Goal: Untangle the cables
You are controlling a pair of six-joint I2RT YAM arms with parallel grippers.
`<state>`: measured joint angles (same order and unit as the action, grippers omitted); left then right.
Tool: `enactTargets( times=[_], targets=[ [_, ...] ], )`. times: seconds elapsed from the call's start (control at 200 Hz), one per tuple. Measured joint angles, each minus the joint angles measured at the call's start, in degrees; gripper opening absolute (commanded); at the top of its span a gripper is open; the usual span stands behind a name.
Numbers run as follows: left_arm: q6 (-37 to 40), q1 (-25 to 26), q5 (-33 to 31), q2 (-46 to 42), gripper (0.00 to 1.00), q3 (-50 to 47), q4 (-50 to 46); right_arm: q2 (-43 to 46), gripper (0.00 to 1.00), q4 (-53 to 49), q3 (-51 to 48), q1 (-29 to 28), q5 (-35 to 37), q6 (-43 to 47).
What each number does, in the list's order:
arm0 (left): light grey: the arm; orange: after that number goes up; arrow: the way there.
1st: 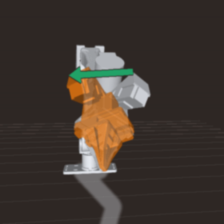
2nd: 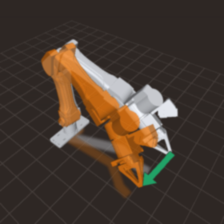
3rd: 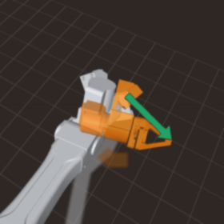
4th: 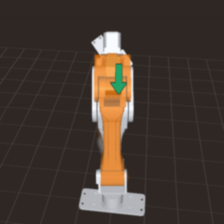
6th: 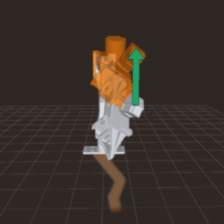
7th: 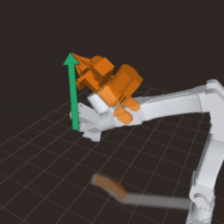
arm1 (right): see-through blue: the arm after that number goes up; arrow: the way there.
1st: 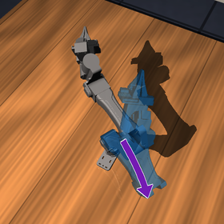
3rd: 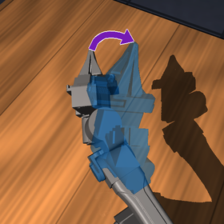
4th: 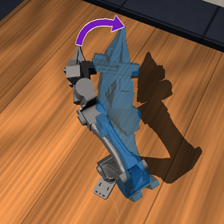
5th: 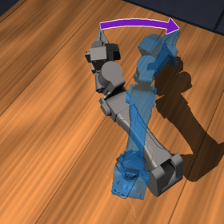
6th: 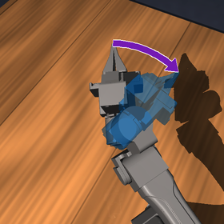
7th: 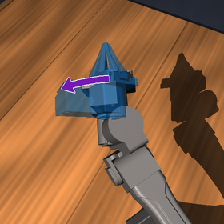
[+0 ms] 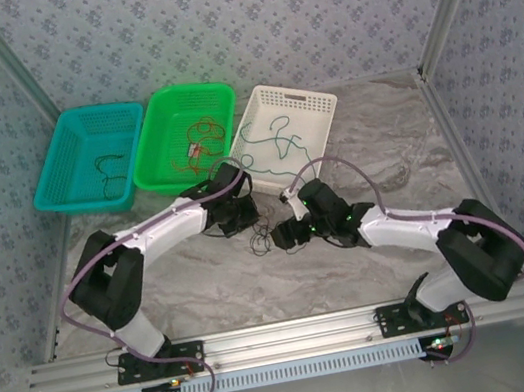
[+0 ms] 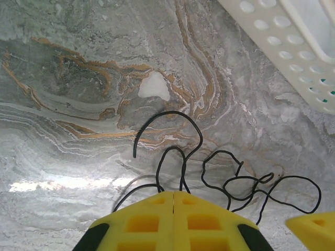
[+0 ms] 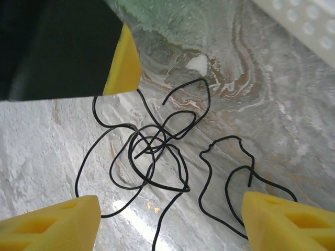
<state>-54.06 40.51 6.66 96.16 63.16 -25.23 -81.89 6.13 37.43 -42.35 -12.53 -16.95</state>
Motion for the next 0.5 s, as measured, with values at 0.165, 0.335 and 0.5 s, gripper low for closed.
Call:
enactTargets(
  times=[0.165, 0.335, 0.5],
  targets=[
    [0.0, 0.0, 0.2, -0.1, 0.00, -0.7, 0.4, -4.3, 0.68, 1.9, 0.9, 0.7, -1.3, 2.2],
    [0.0, 0.0, 0.2, -0.1, 0.00, -0.9, 1.0, -8.2, 0.53, 4.8, 2.3, 0.6, -0.3, 3.2],
    [0.0, 0.0, 0.6, -0.5, 0.00, -1.9, 1.5, -11.1, 0.46, 7.8, 3.3, -0.6, 1.1, 3.0]
  ],
)
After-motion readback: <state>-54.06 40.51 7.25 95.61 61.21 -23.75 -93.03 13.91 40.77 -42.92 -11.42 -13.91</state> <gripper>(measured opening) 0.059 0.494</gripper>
